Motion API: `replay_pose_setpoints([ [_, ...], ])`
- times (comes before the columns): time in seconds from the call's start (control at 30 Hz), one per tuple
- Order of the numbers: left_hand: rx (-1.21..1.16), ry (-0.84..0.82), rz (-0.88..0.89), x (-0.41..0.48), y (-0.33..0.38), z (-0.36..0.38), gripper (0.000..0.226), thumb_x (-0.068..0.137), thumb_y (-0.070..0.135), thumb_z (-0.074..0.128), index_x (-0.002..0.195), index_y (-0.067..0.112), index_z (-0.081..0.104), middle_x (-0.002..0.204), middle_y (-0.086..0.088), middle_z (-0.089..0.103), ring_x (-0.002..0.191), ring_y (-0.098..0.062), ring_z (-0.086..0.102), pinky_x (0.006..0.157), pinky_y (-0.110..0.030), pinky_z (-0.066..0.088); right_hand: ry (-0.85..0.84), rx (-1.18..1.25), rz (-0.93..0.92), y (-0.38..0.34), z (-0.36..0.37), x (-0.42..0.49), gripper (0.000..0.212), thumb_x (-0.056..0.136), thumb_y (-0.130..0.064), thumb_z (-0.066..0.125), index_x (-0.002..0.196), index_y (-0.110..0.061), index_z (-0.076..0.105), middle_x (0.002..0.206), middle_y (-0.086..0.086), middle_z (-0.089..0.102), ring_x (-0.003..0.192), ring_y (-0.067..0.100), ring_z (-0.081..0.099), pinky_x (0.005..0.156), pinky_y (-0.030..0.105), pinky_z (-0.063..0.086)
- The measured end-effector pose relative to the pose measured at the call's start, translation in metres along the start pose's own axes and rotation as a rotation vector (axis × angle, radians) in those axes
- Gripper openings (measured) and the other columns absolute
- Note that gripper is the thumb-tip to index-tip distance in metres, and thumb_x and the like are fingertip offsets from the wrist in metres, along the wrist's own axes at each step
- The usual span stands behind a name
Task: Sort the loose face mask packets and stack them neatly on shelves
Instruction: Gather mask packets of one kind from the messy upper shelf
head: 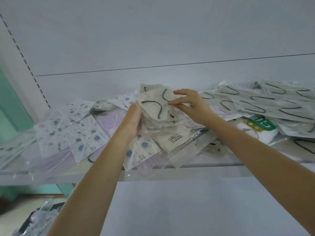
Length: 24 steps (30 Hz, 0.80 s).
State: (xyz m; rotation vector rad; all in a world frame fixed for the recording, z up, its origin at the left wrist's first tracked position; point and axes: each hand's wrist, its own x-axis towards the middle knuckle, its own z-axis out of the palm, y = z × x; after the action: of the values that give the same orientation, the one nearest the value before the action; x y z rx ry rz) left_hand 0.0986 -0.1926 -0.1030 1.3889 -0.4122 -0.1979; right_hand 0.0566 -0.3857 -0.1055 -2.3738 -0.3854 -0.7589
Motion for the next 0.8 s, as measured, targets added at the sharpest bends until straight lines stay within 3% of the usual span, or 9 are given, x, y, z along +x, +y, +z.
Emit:
replay_pose_setpoints([
  [0.07,-0.021,-0.076,0.019,-0.008,0.003,0.003,0.020,0.093,0.025,0.050,0.090,0.016,0.067,0.081,0.002,0.075,0.074,-0.011,0.071,0.056,-0.020,0.054,-0.006,-0.020,0.016,-0.004,0.000,-0.006,0.024,0.090,-0.006,0.059,0.109,-0.015,0.070,0.136,0.010,0.049,0.129,0.024,0.041,0.110,0.032,0.028],
  [0.27,-0.082,-0.147,-0.050,-0.029,0.008,-0.003,0.051,0.093,0.054,0.035,0.104,0.017,0.067,0.098,-0.004,0.074,0.091,-0.019,0.070,0.064,-0.024,0.056,0.023,0.041,0.094,-0.020,-0.010,-0.021,0.027,0.092,-0.006,0.054,0.105,-0.022,0.070,0.140,0.002,0.040,0.132,0.013,0.037,0.108,0.022,0.029],
  [0.37,0.064,-0.100,0.007,-0.049,0.008,0.000,0.016,0.094,0.021,0.050,0.097,0.018,0.066,0.085,0.003,0.075,0.080,-0.013,0.071,0.059,-0.021,0.054,0.022,0.062,0.082,-0.032,-0.014,-0.034,0.028,0.093,-0.004,0.052,0.105,-0.020,0.071,0.140,0.005,0.041,0.130,0.013,0.037,0.103,0.013,0.029],
  [0.47,0.149,0.009,0.112,-0.074,0.002,0.004,0.030,0.090,-0.003,0.051,0.105,0.021,0.060,0.088,0.012,0.073,0.081,-0.002,0.069,0.064,-0.016,0.053,0.045,0.142,0.134,-0.047,-0.016,-0.057,0.033,0.096,-0.004,0.044,0.108,-0.025,0.066,0.142,0.003,0.036,0.126,0.009,0.037,0.087,-0.006,0.027],
  [0.57,0.114,0.087,0.141,-0.108,-0.008,0.009,0.065,0.090,-0.003,0.054,0.141,0.033,0.034,0.136,0.002,0.053,0.123,-0.012,0.053,0.093,-0.033,0.051,0.045,0.462,0.271,-0.069,-0.011,-0.088,0.035,0.099,-0.011,0.038,0.124,-0.032,0.051,0.140,-0.003,0.035,0.126,0.007,0.039,0.100,0.012,0.038],
  [0.6,0.118,0.103,0.136,-0.121,-0.012,0.010,0.074,0.090,-0.002,0.055,0.145,0.037,0.025,0.145,-0.002,0.044,0.130,-0.018,0.046,0.098,-0.039,0.048,0.026,0.581,0.321,-0.078,-0.006,-0.101,0.037,0.100,-0.015,0.039,0.133,-0.031,0.043,0.138,-0.007,0.036,0.124,0.004,0.043,0.096,0.016,0.044],
  [0.67,0.150,0.096,0.144,-0.149,-0.023,0.008,0.079,0.090,0.000,0.054,0.147,0.039,0.017,0.149,-0.003,0.037,0.127,-0.013,0.048,0.095,-0.034,0.050,-0.004,0.637,0.336,-0.096,0.006,-0.127,0.048,0.099,-0.019,0.042,0.145,-0.023,0.028,0.132,-0.013,0.039,0.111,-0.010,0.052,0.085,0.010,0.048],
  [0.77,0.212,0.091,0.095,-0.193,-0.040,-0.001,0.084,0.088,0.001,0.048,0.150,0.035,0.003,0.150,0.010,0.030,0.120,0.007,0.048,0.091,-0.020,0.049,-0.053,0.567,0.281,-0.121,0.032,-0.159,0.057,0.098,-0.012,0.042,0.148,-0.015,0.016,0.146,0.003,0.035,0.130,0.013,0.042,0.105,0.023,0.036],
  [0.8,0.208,0.094,0.063,-0.207,-0.046,-0.006,0.087,0.087,0.001,0.047,0.150,0.036,-0.003,0.148,0.011,0.032,0.116,0.009,0.051,0.087,-0.017,0.049,-0.065,0.553,0.251,-0.130,0.041,-0.169,0.059,0.097,-0.010,0.041,0.149,-0.013,0.012,0.150,0.005,0.029,0.135,0.017,0.034,0.107,0.019,0.029],
])
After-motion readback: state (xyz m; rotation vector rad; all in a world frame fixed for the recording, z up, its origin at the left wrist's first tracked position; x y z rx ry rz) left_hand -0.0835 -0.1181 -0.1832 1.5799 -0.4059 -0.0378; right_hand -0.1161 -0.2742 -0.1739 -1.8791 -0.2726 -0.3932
